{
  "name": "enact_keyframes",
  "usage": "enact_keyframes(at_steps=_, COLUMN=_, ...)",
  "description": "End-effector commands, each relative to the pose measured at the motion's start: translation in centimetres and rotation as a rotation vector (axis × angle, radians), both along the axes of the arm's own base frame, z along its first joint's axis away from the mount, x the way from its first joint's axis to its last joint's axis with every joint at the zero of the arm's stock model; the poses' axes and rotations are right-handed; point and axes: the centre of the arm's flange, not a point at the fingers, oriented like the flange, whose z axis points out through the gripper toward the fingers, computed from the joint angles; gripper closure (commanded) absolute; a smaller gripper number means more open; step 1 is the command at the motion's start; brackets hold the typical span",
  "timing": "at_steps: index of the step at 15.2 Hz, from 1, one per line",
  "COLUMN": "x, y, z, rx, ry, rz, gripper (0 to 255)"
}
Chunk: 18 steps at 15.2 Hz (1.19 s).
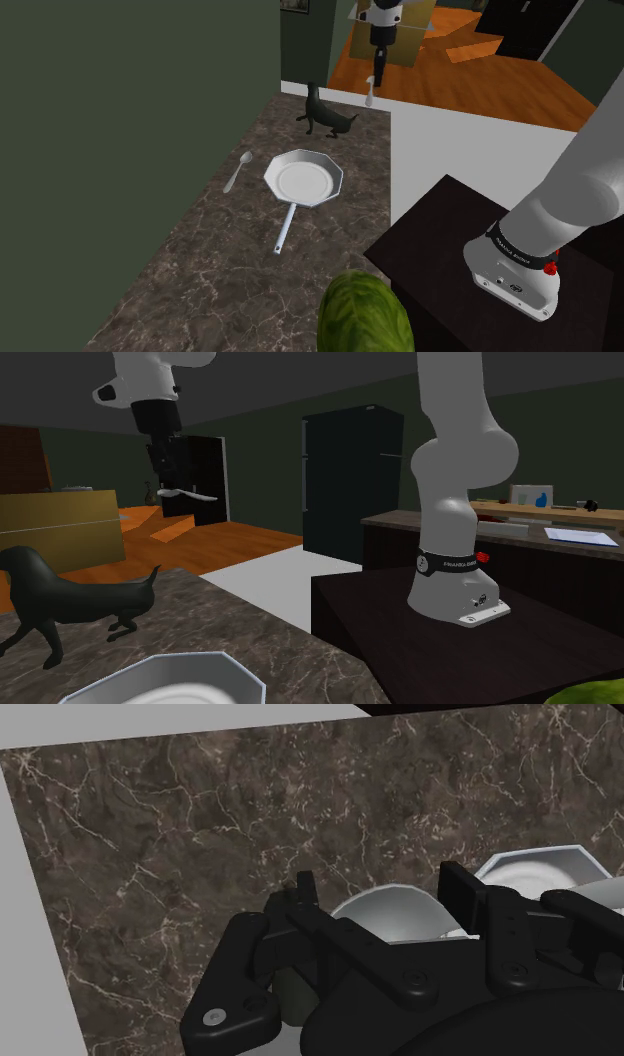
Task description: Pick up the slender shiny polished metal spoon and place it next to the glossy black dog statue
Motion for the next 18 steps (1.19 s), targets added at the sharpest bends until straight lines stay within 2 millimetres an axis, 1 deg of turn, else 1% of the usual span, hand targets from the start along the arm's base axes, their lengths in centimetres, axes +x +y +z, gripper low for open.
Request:
enact_keyframes(at_steps=1, x=0.8, y=-1.3, z=-0.5, rx=0.000, ry=0.000, rz=0.001, gripper=255)
enact_keyframes(at_steps=18, x=0.8, y=-1.3, z=-9.5, rx=0.000, ry=0.000, rz=0.001, gripper=255)
